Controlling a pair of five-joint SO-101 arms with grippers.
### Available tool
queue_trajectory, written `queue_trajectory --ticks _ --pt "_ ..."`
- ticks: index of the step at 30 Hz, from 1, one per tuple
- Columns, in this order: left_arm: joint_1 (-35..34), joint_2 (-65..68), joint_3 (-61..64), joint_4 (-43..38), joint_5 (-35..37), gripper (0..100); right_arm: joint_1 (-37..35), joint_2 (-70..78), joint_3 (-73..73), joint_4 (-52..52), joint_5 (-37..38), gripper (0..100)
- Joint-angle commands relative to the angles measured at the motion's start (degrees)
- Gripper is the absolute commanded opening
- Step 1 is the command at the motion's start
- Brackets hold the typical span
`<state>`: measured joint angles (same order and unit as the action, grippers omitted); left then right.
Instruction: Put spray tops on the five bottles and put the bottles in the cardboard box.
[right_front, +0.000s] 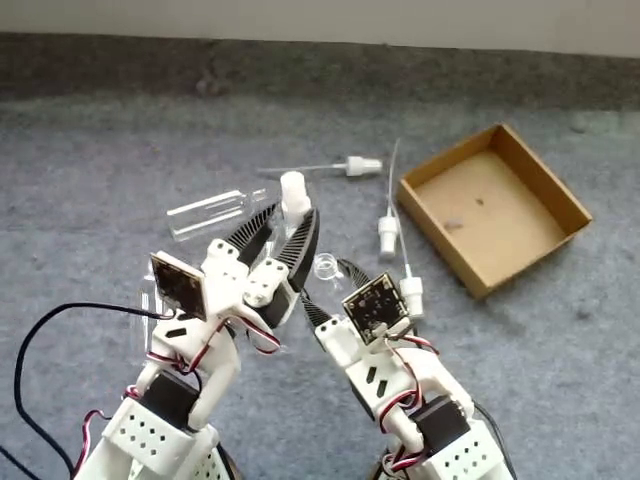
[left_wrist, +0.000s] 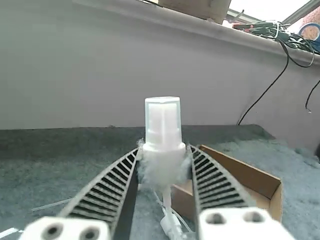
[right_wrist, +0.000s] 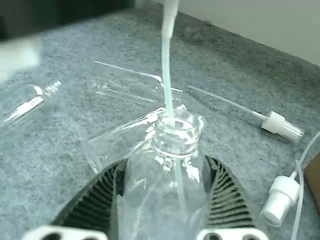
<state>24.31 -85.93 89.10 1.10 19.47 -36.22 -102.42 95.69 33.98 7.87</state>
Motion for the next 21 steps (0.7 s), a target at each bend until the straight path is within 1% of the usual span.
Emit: queue_trajectory --ticks 1,5,9,17,21 --pt "5.41 -0.84 0.4 -0.09 -0.79 1 -0.13 -0.66 10.07 0.13 -0.26 7.1" --pt "6.81 -0.84 0.31 -0.09 -0.79 1 -0.13 -0.66 10.07 0.13 -0.26 7.1" --pt "6.64 -0.84 0.48 0.0 -0.53 1 -0.13 -0.66 10.07 0.13 -0.26 7.1" --pt "6.55 -0.84 4.97 -0.09 -0.44 1 0.04 -0.66 10.07 0.13 -0.26 7.1" --pt "6.9 -0.84 5.93 -0.09 -0.44 1 2.15 -0.75 10.07 0.04 -0.18 7.1"
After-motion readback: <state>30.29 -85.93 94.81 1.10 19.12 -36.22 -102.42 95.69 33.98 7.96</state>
